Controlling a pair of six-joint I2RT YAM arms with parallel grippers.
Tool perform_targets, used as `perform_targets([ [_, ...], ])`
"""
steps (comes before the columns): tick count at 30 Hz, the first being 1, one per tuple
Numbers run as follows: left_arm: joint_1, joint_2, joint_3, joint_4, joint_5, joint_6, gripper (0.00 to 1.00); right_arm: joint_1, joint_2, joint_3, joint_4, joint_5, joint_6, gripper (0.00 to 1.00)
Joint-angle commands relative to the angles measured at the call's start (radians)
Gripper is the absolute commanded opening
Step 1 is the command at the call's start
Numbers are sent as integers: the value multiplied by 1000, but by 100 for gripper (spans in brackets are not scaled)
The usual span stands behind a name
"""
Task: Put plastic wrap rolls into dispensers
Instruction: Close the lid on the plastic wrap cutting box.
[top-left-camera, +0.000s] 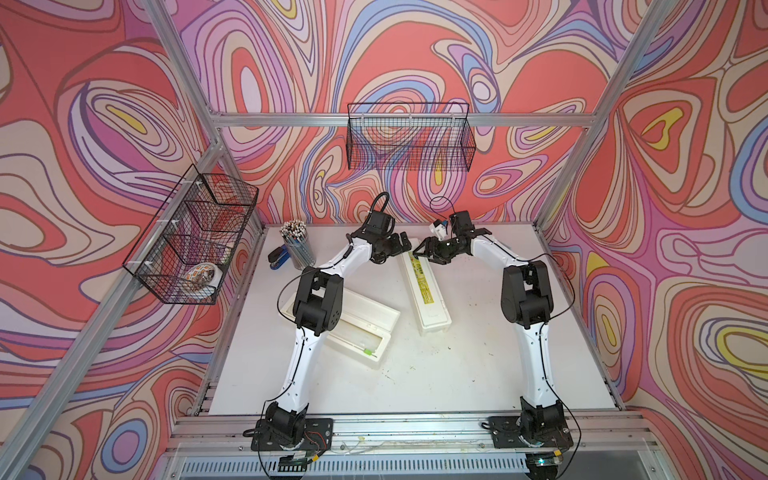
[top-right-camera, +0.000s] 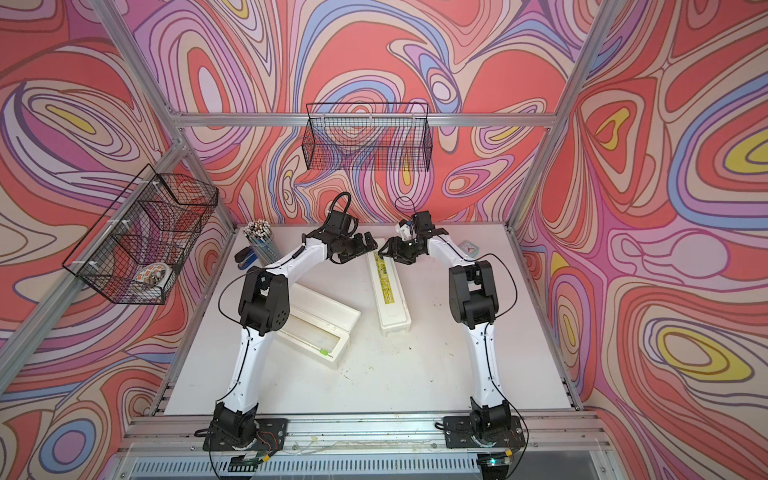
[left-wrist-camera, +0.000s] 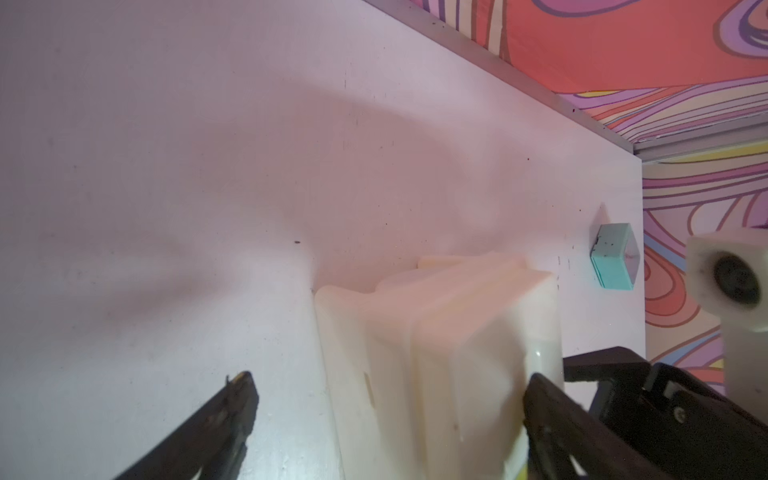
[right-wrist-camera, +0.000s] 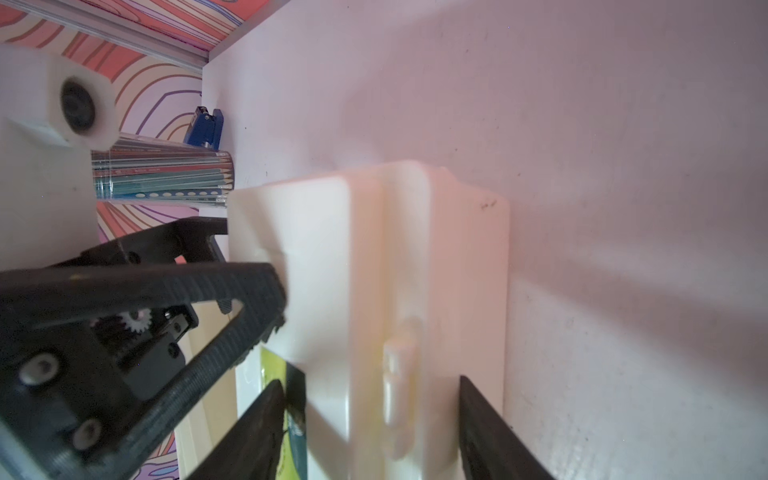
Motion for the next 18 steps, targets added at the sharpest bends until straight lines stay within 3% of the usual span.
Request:
perform_targets([
  [1,-2,4,-73,85,29,36,100,32,61,-75,-166,97,-36,64],
  [5,-6,-85,-210,242,5,22,100,32,59,-77,-168,99,-44,64],
  [10,0,-41,-163,199,8,-27,95,32,76,-45,-193,83,-71,63],
  [14,3,41,-48,131,50,-87,81,32,71,-48,-209,92,-86,63],
  [18,2,73,-36,114,74,-157,64,32,61,-59,-194,94,-77,63],
])
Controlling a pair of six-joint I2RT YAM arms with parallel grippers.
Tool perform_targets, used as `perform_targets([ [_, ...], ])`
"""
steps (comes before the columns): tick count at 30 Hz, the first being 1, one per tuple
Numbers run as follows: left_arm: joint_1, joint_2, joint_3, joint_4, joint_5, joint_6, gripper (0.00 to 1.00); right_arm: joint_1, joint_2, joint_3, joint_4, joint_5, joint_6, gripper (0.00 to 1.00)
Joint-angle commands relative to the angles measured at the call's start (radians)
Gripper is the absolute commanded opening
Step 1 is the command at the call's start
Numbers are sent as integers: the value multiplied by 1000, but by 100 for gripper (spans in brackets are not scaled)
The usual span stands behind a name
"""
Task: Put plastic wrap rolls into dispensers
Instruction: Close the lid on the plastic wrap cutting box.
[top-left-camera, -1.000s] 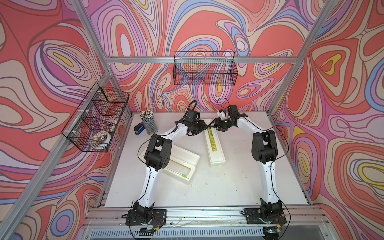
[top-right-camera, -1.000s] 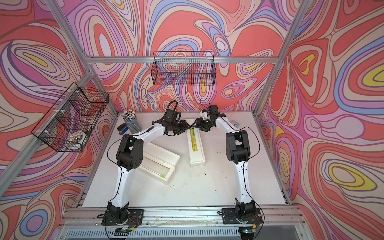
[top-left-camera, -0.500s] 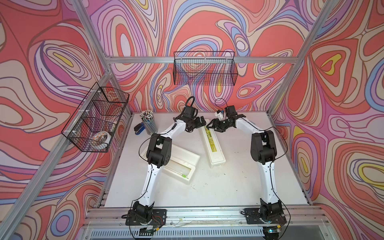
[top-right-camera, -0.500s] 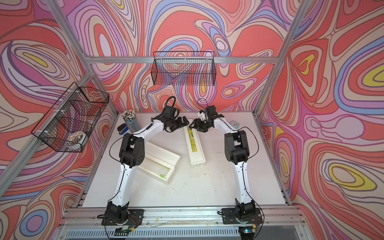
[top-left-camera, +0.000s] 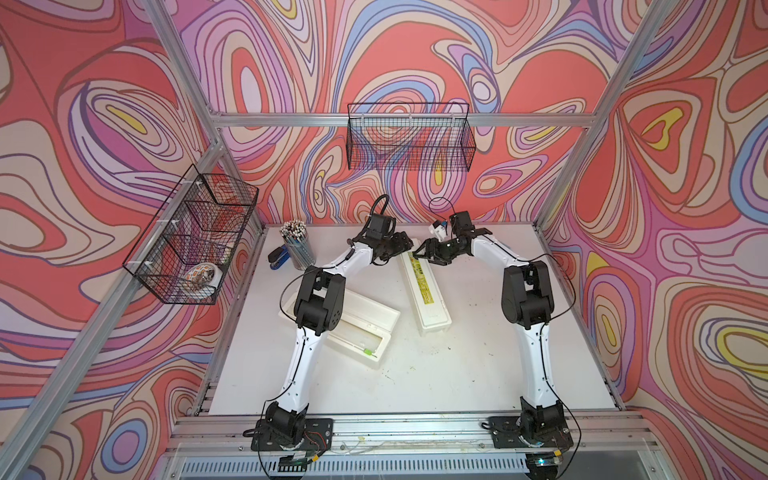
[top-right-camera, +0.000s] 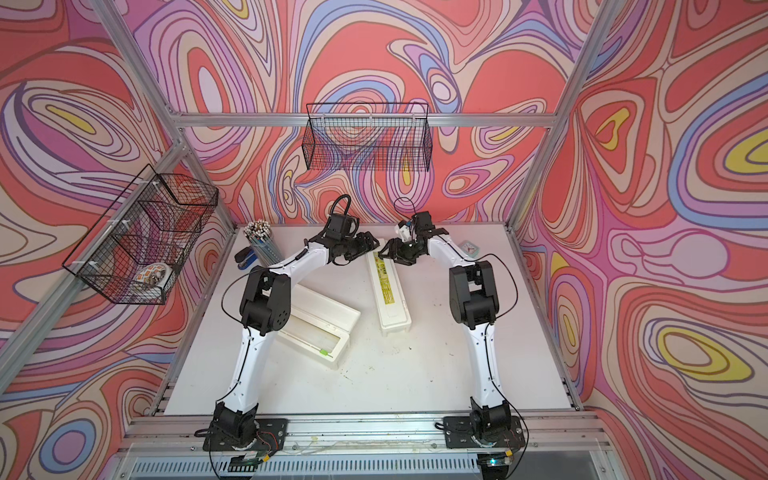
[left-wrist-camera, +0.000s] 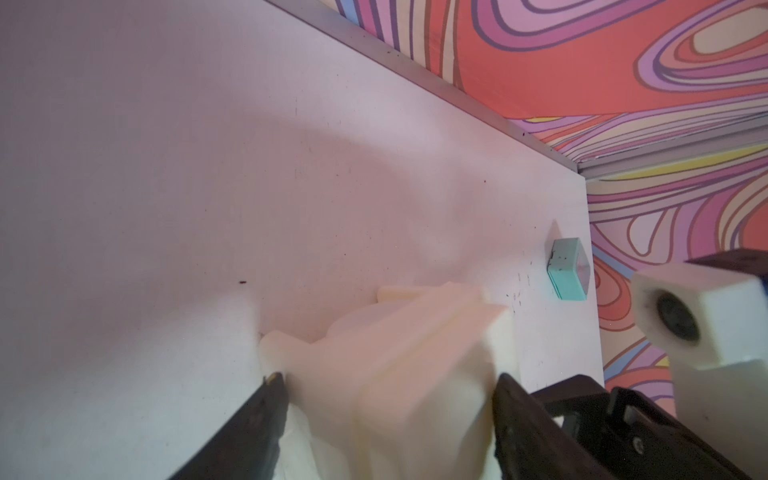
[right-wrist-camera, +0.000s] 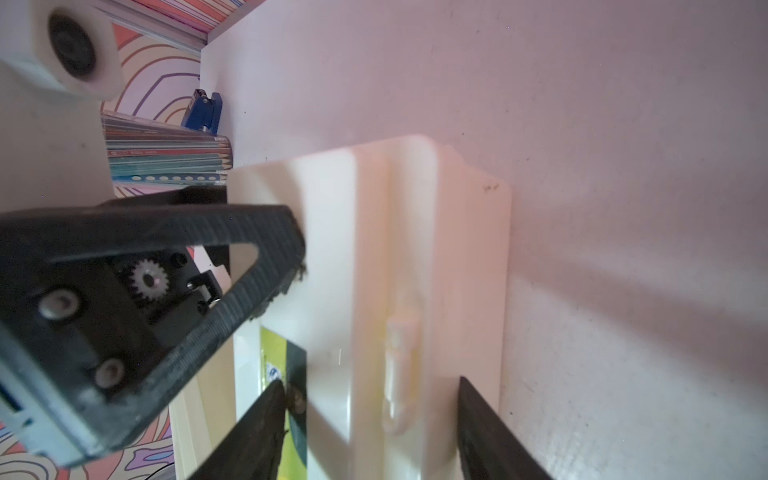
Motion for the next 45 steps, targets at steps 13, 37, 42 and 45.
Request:
perform_targets([
  [13,-11,57,-116,-106,89,-135,30,16,56,-43,-30,97,58,70],
  [37,-66,55,-116,-232,108,-95,20,-11,169,106,-147,95,19,58],
  [42,-122,27,-160,-191,129,-137,20,-12,174,147,-194,73,-22,56],
  [45,-146,-11,-243,-127,137,-180,20,-12,161,123,-206,55,-34,55],
])
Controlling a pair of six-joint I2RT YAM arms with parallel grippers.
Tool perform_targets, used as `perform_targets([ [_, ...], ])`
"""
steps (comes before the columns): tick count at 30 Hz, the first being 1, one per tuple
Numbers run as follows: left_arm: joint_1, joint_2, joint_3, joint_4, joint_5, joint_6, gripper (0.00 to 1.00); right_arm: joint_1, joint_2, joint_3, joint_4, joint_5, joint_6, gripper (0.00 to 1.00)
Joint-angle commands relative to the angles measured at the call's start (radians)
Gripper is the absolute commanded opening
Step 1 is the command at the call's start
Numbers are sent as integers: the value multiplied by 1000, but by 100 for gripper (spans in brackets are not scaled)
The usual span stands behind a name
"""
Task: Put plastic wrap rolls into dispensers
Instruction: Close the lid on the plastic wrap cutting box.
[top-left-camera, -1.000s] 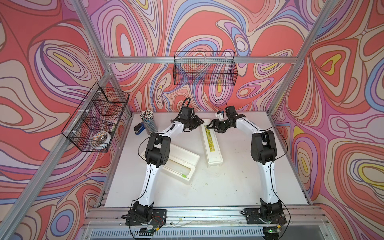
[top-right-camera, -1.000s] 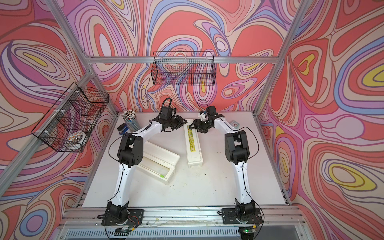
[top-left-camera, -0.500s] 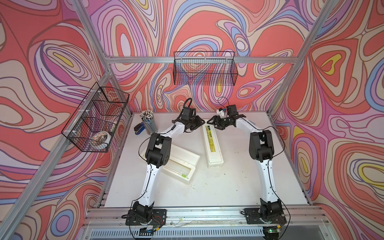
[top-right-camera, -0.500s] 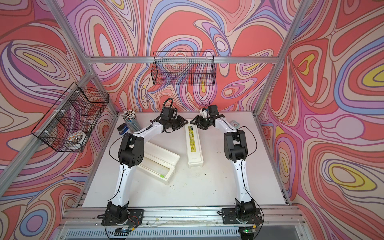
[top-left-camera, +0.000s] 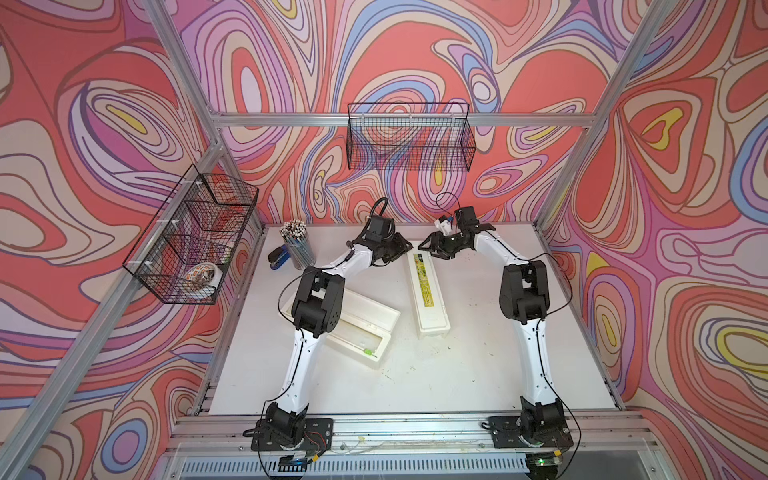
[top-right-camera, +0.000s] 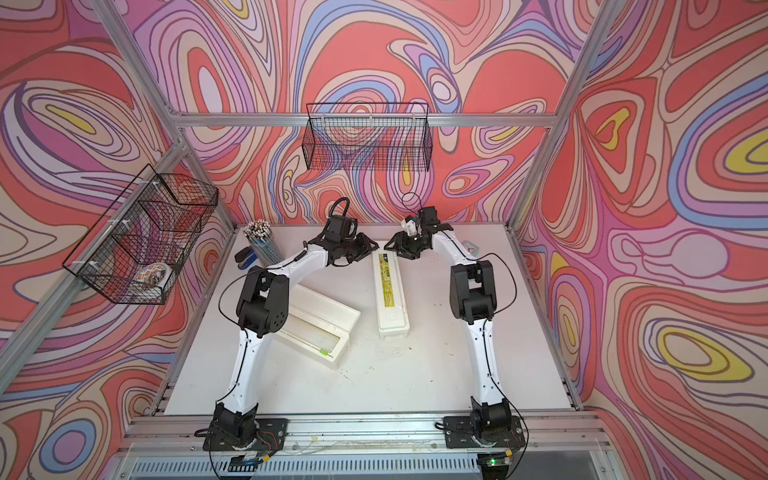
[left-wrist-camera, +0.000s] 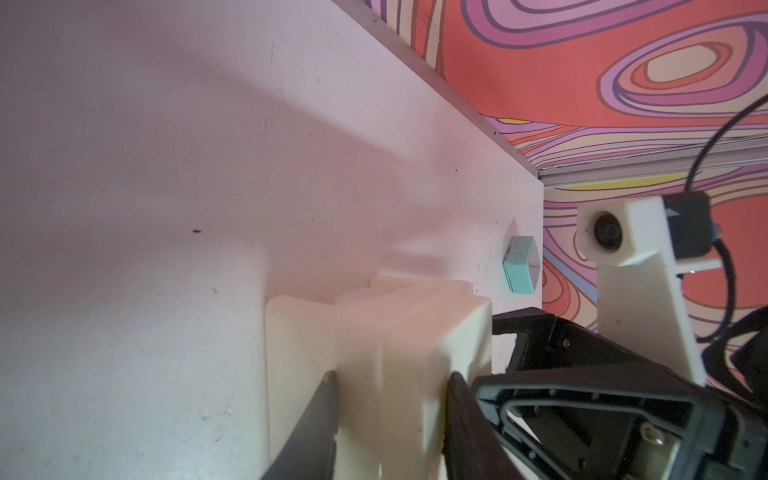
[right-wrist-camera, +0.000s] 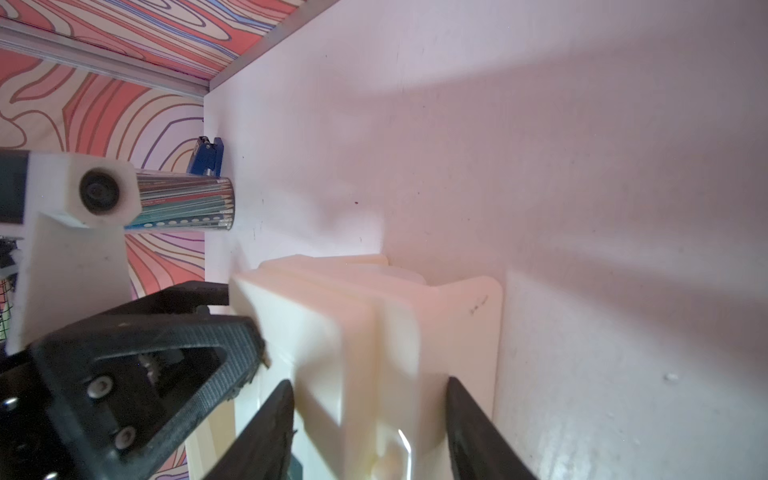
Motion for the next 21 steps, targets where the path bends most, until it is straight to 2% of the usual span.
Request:
perform_targets([
  [1,-126,37,-151,-189,79,-51,20,36,44,-73,-136,84,-82,56],
  [4,-137,-5,-247,-87,79,-95,20,32,-19,-176,-97,83,-90,63],
  [9,-141,-63,-320,-51,47,-89,23,0,-187,-389,29,60,-67,74],
  [15,-139,-87,-322,2,31,-48,36,-5,-330,-520,15,53,-109,78],
  [21,-139,-86,-289,2,30,11,44,-4,-432,-704,31,54,-151,82],
])
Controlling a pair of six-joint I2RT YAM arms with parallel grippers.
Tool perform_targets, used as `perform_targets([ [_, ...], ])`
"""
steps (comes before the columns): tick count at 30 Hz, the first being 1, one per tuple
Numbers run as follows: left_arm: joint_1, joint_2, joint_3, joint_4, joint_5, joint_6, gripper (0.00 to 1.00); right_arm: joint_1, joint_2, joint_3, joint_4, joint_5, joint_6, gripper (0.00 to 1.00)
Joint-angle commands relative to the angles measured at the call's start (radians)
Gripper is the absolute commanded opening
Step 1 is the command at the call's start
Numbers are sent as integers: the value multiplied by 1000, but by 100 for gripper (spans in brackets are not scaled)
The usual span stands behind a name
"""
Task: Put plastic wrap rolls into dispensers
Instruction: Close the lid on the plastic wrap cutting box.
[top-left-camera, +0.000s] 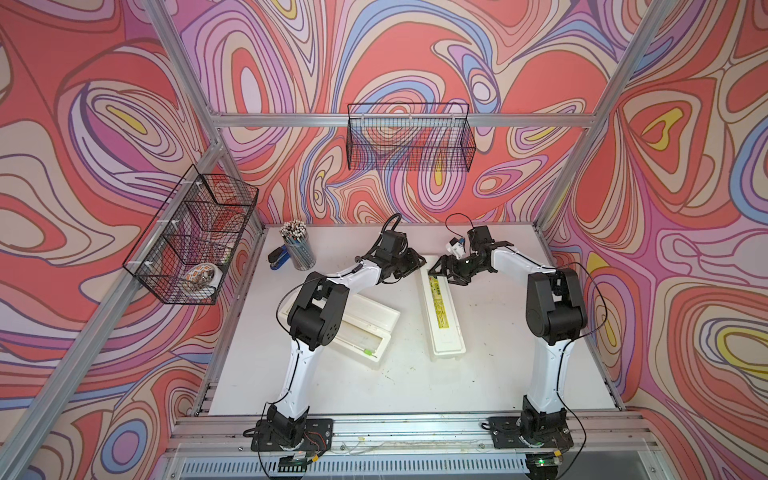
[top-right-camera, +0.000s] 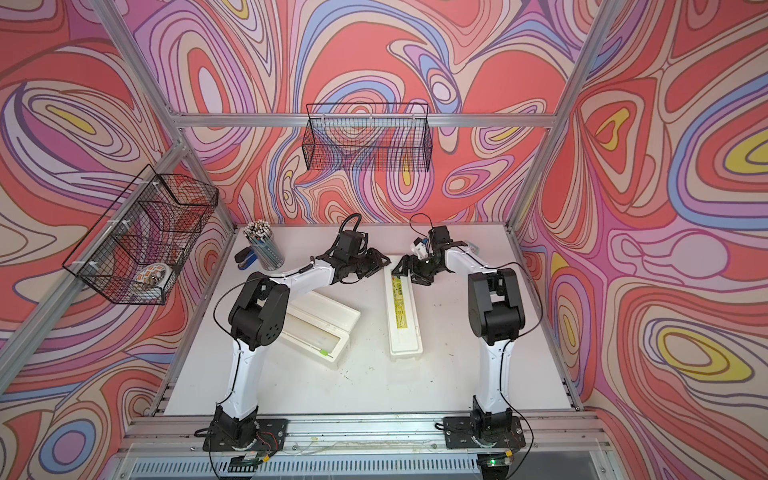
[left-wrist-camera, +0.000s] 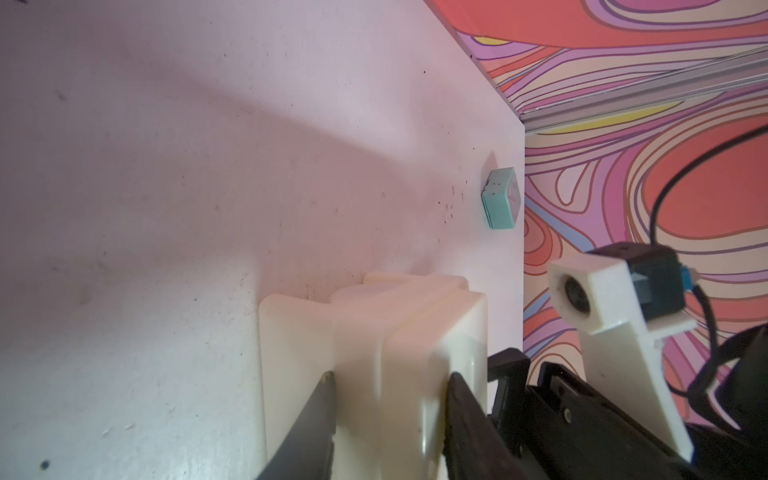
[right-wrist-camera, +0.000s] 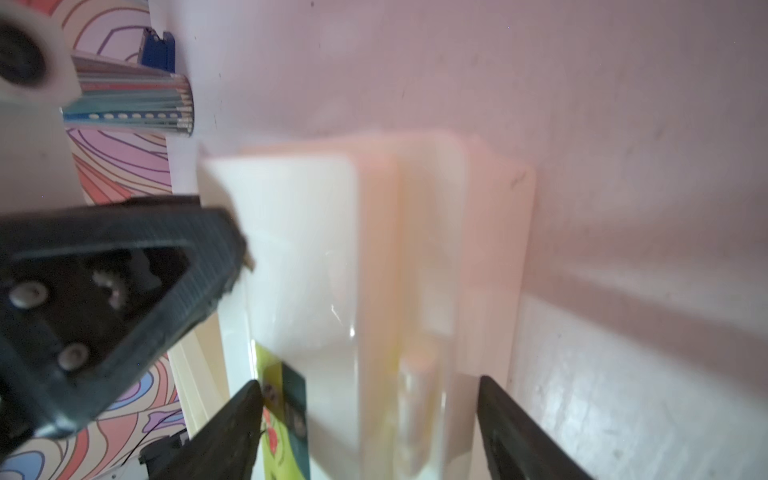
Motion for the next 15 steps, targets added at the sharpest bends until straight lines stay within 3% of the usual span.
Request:
perform_targets([
  [1,-34,52,-34,-154,39,63,46,13,-23,-91,-20,20,-53,83],
  [6,-24,37,-47,-130,33,128,67,13,-8,-135,-20,24,-55,80],
  [15,0,58,-46,-10,81,116,75,25,50,-75,-117,73,-87,74],
])
